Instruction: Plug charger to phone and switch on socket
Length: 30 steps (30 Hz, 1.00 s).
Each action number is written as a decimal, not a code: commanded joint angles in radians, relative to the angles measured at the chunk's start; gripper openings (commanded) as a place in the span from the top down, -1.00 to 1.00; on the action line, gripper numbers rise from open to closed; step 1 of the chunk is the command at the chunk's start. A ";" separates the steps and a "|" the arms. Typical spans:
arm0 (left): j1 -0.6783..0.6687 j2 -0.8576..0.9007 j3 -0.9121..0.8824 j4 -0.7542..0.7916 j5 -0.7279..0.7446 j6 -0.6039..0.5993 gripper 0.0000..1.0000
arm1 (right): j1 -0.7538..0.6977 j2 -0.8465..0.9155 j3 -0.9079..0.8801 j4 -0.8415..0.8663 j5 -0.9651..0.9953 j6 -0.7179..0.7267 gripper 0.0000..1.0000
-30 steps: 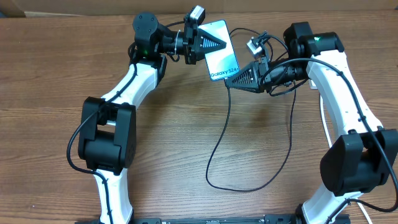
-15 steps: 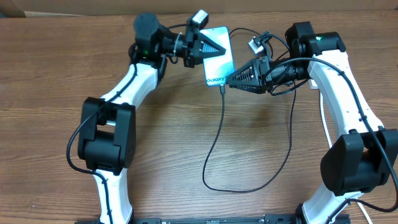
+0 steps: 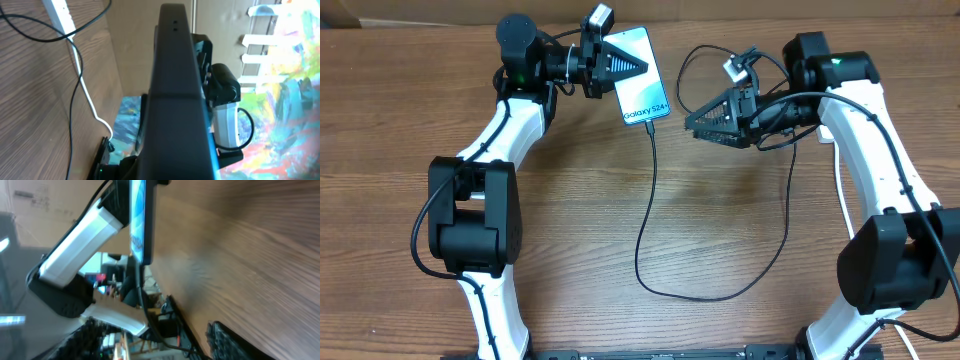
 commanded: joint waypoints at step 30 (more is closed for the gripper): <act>-0.092 0.032 0.029 -1.045 -0.674 1.155 0.91 | -0.128 -0.016 0.022 0.145 0.496 0.264 -0.92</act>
